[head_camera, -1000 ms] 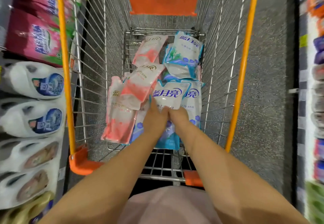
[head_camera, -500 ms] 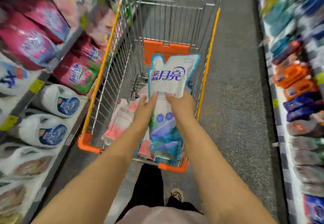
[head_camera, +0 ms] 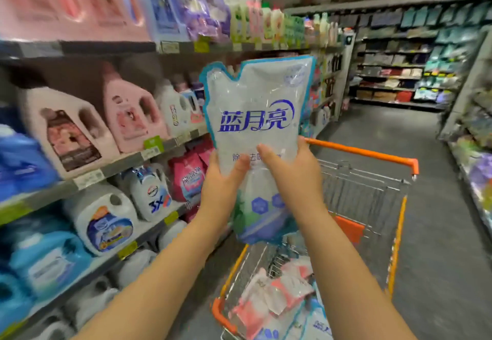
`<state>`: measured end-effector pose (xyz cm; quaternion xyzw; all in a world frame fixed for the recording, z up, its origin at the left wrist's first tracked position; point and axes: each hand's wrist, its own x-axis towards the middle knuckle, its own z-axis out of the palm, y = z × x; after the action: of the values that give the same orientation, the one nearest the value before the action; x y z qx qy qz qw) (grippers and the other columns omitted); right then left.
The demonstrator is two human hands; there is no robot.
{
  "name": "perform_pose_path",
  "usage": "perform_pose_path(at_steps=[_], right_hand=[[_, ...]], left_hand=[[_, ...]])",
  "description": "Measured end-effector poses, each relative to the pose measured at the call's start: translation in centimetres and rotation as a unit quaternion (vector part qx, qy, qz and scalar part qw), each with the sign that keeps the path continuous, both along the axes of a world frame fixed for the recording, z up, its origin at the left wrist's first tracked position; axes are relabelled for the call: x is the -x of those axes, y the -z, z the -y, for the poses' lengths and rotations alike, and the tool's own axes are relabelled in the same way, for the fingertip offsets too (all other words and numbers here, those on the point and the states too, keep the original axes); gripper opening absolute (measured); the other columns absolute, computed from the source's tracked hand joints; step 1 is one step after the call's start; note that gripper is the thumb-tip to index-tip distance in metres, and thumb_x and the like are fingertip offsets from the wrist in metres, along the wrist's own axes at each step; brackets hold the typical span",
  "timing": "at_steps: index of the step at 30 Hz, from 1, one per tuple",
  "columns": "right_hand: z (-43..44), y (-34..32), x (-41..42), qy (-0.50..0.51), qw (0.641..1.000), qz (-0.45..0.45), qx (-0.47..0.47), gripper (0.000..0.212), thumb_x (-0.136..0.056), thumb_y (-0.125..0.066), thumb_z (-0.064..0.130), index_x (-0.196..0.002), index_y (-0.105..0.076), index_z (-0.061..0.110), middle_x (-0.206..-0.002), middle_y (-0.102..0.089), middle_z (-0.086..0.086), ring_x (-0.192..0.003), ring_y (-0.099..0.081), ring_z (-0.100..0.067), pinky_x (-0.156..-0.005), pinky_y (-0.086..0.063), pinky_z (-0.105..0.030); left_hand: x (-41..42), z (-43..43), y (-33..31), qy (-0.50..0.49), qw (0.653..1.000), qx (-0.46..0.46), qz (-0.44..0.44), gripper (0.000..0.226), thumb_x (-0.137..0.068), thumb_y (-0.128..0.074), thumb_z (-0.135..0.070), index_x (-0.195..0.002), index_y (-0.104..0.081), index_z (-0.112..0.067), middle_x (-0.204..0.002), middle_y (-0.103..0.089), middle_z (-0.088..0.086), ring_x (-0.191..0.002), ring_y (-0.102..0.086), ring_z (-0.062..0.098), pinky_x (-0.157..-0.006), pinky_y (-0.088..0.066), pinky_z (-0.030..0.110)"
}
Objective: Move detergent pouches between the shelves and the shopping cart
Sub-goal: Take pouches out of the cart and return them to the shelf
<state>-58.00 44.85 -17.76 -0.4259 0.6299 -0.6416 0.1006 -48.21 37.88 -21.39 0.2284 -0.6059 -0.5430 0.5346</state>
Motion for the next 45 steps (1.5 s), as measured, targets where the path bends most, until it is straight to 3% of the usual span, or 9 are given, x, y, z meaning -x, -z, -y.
perform_pose_path(at_steps=[3, 6, 8, 13, 19, 23, 29, 32, 45], right_hand=[[3.5, -2.8, -6.0, -0.06, 0.996, 0.022, 0.063, 0.034, -0.073, -0.075, 0.036, -0.099, -0.055, 0.028, -0.084, -0.06, 0.018, -0.079, -0.059, -0.005, -0.068, -0.046, -0.01], [7.2, -5.1, -13.4, -0.12, 0.984, 0.052, 0.117, 0.036, -0.069, -0.079, 0.037, -0.094, -0.053, 0.03, -0.09, -0.065, 0.011, -0.085, -0.065, -0.011, -0.078, -0.053, -0.032], [9.5, -6.6, -18.5, -0.152, 0.974, 0.064, 0.153, 0.039, -0.07, -0.08, 0.035, -0.095, -0.051, 0.028, -0.091, -0.065, 0.01, -0.086, -0.065, -0.012, -0.079, -0.053, -0.033], [15.4, -11.0, -30.6, -0.236, 0.947, 0.071, 0.205, 0.045, -0.072, -0.078, 0.034, -0.105, -0.052, 0.019, -0.085, -0.06, 0.015, -0.076, -0.059, 0.002, -0.065, -0.046, -0.01], [23.6, -16.3, -42.3, -0.314, 0.912, 0.089, 0.248, 0.049, -0.069, -0.081, 0.034, -0.109, -0.062, 0.014, -0.095, -0.069, 0.002, -0.084, -0.065, -0.011, -0.075, -0.051, -0.024], [29.1, -20.3, -48.0, -0.376, 0.88, 0.101, 0.272, 0.055, -0.065, -0.081, 0.039, -0.11, -0.062, 0.013, -0.093, -0.069, 0.005, -0.079, -0.064, -0.004, -0.065, -0.049, -0.009], [38.8, -25.9, -53.4, -0.466, 0.84, 0.124, 0.248, 0.044, -0.069, -0.081, 0.035, -0.101, -0.056, 0.018, -0.085, -0.065, 0.005, -0.071, -0.061, -0.014, -0.052, -0.046, -0.024], [43.6, -28.4, -55.5, -0.497, 0.829, 0.101, 0.236, 0.047, -0.071, -0.08, 0.036, -0.105, -0.054, 0.016, -0.083, -0.062, 0.004, -0.064, -0.057, -0.014, -0.036, -0.039, -0.017], [54.2, -28.9, -65.1, -0.555, 0.819, 0.026, 0.144, 0.064, -0.07, -0.078, 0.045, -0.118, -0.052, 0.012, -0.106, -0.064, -0.011, -0.043, -0.054, -0.015, -0.032, -0.036, -0.016]], left_hand=[[-6.6, 2.0, -4.2, -0.071, 0.996, 0.05, -0.002, 0.034, -0.08, -0.065, -0.023, -0.11, -0.052, -0.023, -0.099, -0.065, -0.009, -0.082, -0.065, -0.006, -0.07, -0.05, 0.012], [-14.4, 4.2, -7.9, -0.153, 0.985, 0.083, 0.013, 0.026, -0.084, -0.064, -0.014, -0.106, -0.052, -0.02, -0.086, -0.062, -0.014, -0.066, -0.061, -0.014, -0.059, -0.045, 0.005], [-19.9, 5.8, -10.1, -0.212, 0.971, 0.108, 0.04, 0.029, -0.08, -0.071, -0.024, -0.103, -0.053, -0.023, -0.086, -0.063, -0.014, -0.07, -0.063, -0.009, -0.065, -0.049, 0.01], [-33.3, 8.9, -15.0, -0.338, 0.923, 0.163, 0.088, 0.028, -0.079, -0.071, -0.033, -0.1, -0.054, -0.027, -0.086, -0.063, -0.017, -0.077, -0.06, -0.006, -0.072, -0.049, 0.014], [-44.6, 13.6, -20.5, -0.451, 0.862, 0.192, 0.129, 0.068, -0.055, -0.063, -0.066, -0.109, -0.058, -0.026, -0.098, -0.069, -0.01, -0.093, -0.066, 0.014, -0.086, -0.052, 0.039], [-49.8, 17.9, -24.3, -0.503, 0.823, 0.226, 0.137, 0.053, -0.068, -0.069, -0.053, -0.107, -0.047, -0.024, -0.092, -0.064, -0.014, -0.091, -0.065, 0.015, -0.084, -0.053, 0.04], [-55.0, 26.1, -29.4, -0.567, 0.76, 0.257, 0.186, 0.058, -0.081, -0.064, -0.049, -0.121, -0.036, -0.018, -0.097, -0.058, -0.009, -0.091, -0.061, 0.018, -0.079, -0.049, 0.033], [-56.9, 30.3, -32.0, -0.596, 0.734, 0.24, 0.218, 0.065, -0.083, -0.061, -0.045, -0.128, -0.033, -0.008, -0.103, -0.051, -0.003, -0.09, -0.052, 0.016, -0.075, -0.039, 0.027], [-65.6, 39.5, -31.3, -0.617, 0.743, 0.142, 0.218, 0.071, -0.075, -0.072, -0.039, -0.127, -0.031, -0.012, -0.112, -0.056, 0.003, -0.099, -0.06, 0.023, -0.081, -0.048, 0.034]])
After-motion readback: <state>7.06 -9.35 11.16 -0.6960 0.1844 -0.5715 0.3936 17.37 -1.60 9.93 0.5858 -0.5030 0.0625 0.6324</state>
